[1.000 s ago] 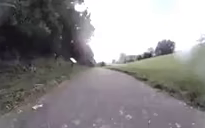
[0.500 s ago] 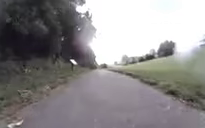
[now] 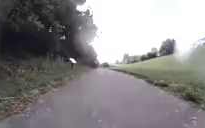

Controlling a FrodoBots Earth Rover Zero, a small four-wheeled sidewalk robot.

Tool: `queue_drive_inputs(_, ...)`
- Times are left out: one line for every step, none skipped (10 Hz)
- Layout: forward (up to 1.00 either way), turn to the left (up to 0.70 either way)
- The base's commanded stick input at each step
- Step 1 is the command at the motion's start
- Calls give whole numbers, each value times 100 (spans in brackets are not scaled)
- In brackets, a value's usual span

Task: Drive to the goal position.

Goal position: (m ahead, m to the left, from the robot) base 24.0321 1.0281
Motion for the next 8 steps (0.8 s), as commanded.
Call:
queue_drive_inputs(100,0)
queue_drive_inputs(100,0)
queue_drive_inputs(100,0)
queue_drive_inputs(100,0)
queue_drive_inputs(100,0)
queue_drive_inputs(100,0)
queue_drive_inputs(100,0)
queue_drive_inputs(100,0)
